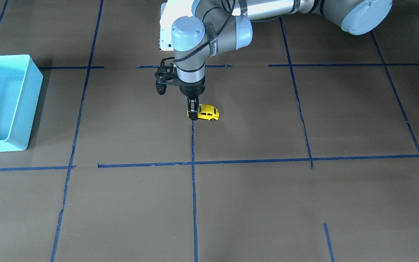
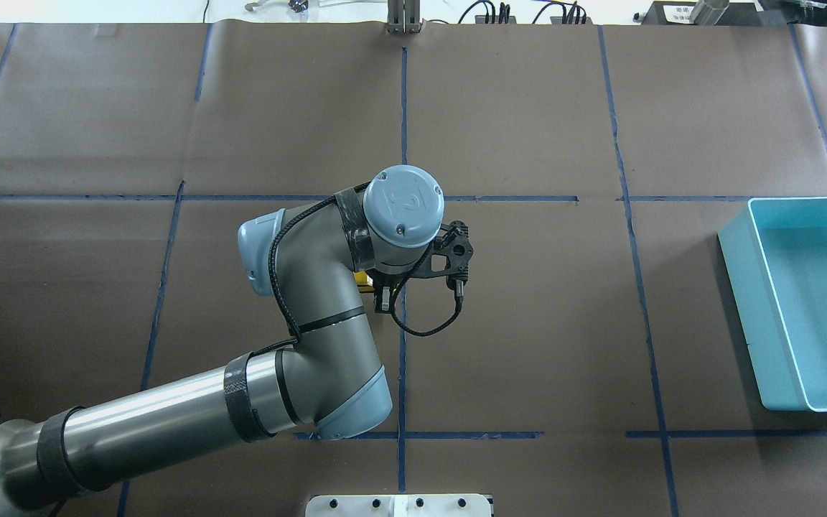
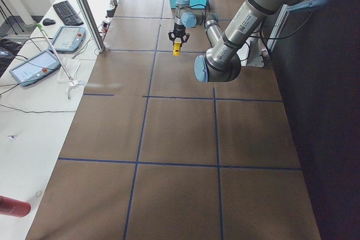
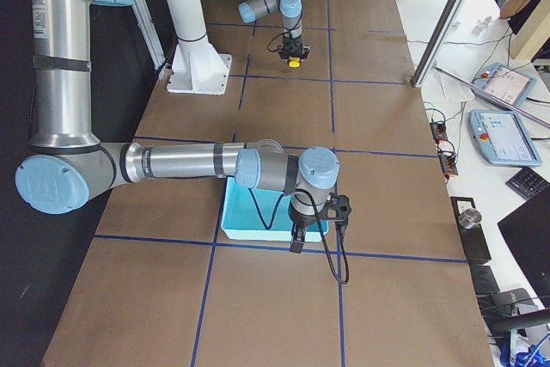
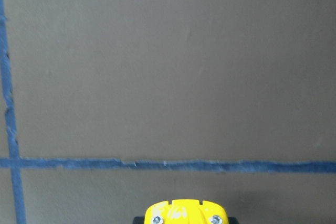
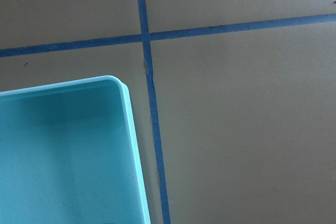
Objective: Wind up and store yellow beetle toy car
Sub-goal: 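Press the car down and drag it backward with the left gripper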
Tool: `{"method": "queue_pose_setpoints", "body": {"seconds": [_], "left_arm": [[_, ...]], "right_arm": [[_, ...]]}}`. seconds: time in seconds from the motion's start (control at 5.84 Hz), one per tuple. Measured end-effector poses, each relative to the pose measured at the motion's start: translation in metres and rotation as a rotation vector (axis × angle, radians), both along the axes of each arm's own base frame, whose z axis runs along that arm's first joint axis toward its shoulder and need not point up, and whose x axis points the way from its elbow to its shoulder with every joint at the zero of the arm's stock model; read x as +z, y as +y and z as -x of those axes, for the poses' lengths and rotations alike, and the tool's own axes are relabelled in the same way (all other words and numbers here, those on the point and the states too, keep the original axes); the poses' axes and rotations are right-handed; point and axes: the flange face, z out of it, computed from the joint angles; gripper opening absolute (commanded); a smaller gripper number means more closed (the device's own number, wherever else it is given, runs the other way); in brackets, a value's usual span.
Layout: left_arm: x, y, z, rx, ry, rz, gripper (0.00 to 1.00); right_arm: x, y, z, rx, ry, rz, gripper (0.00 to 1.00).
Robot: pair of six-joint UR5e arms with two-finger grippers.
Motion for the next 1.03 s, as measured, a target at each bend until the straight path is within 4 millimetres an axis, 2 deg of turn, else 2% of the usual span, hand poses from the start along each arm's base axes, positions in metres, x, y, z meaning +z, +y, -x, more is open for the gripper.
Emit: {"method": "queue_pose_setpoints", "body": {"seconds": [0.34, 1.03], "left_arm": [[0.000, 0.000, -0.011, 0.041, 0.085, 0.027, 0.00], [0.012, -0.002, -0.021, 0.058, 0.099, 0.066, 0.00]], "right_arm": [[0.002, 0.000, 0.000, 0.000, 0.000, 0.004, 1.00], [0.002, 0.000, 0.000, 0.000, 0.000, 0.004, 1.00]]}}
